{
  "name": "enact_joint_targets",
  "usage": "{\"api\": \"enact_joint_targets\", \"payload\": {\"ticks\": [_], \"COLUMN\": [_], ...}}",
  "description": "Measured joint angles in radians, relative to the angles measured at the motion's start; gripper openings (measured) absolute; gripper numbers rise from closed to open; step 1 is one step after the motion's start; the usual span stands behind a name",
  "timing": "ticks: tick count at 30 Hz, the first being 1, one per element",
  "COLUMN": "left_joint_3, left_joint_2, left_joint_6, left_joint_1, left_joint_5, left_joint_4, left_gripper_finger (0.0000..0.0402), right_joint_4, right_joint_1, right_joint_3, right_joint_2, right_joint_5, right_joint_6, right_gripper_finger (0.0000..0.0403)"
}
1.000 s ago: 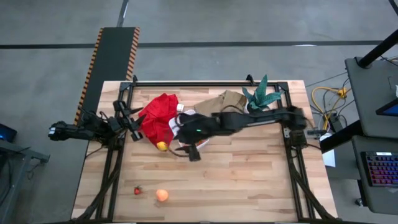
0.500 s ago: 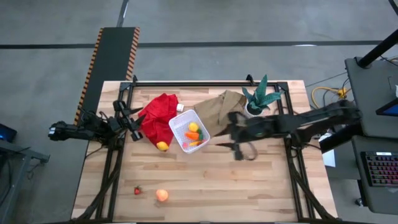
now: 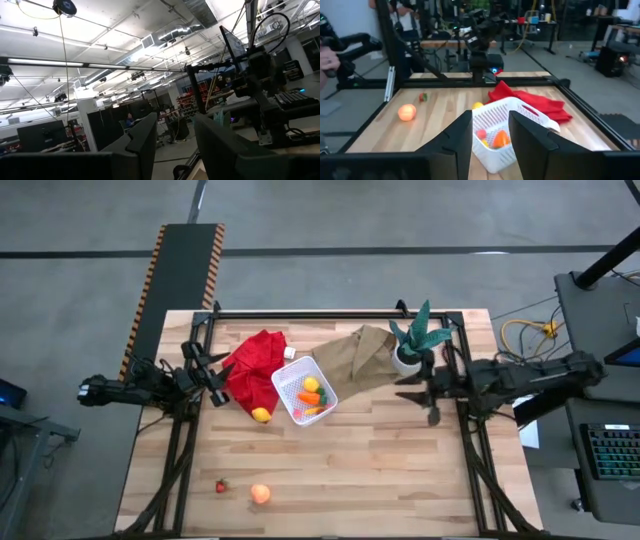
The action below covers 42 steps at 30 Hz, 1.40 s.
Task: Pick and placing Produce into tupperware
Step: Put the toy lemon into the white bin
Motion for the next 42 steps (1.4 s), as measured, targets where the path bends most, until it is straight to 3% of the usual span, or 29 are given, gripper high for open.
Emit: {"api": "enact_joint_targets", "payload": {"ticks": [4, 11, 16, 21, 28, 42], "left_joint_3": [0.0, 0.0, 0.0, 0.0, 0.0, 0.001], "left_joint_2": [0.0, 0.0, 0.001, 0.001, 0.002, -0.001], "left_joint_6": [0.001, 0.0, 0.0, 0.002, 0.047, 0.097], "left_joint_1": [0.0, 0.0, 0.0, 0.0, 0.0, 0.0], "left_joint_5": [-0.017, -0.018, -0.018, -0.018, -0.018, -0.022], "left_joint_4": [0.0, -0.003, -0.004, -0.002, 0.002, 0.066], "left_gripper_finger": [0.0118, 0.0118, 0.0118, 0.0118, 0.0118, 0.0118], "right_joint_4": [-0.094, -0.107, -0.108, -0.107, -0.112, -0.06], "right_joint_1": [0.0, -0.002, -0.003, -0.003, -0.003, -0.003], "right_joint_3": [-0.048, -0.125, -0.177, -0.222, -0.287, -0.423], "right_joint_2": [-0.128, -0.263, -0.323, -0.37, -0.444, -0.56], "right_joint_5": [0.027, 0.025, 0.036, 0.127, 0.128, 0.128], "right_joint_6": [0.036, 0.006, -0.012, -0.034, -0.054, -0.005], "right_gripper_finger": [0.0109, 0.0087, 0.0065, 0.0043, 0.0011, 0.0009]}}
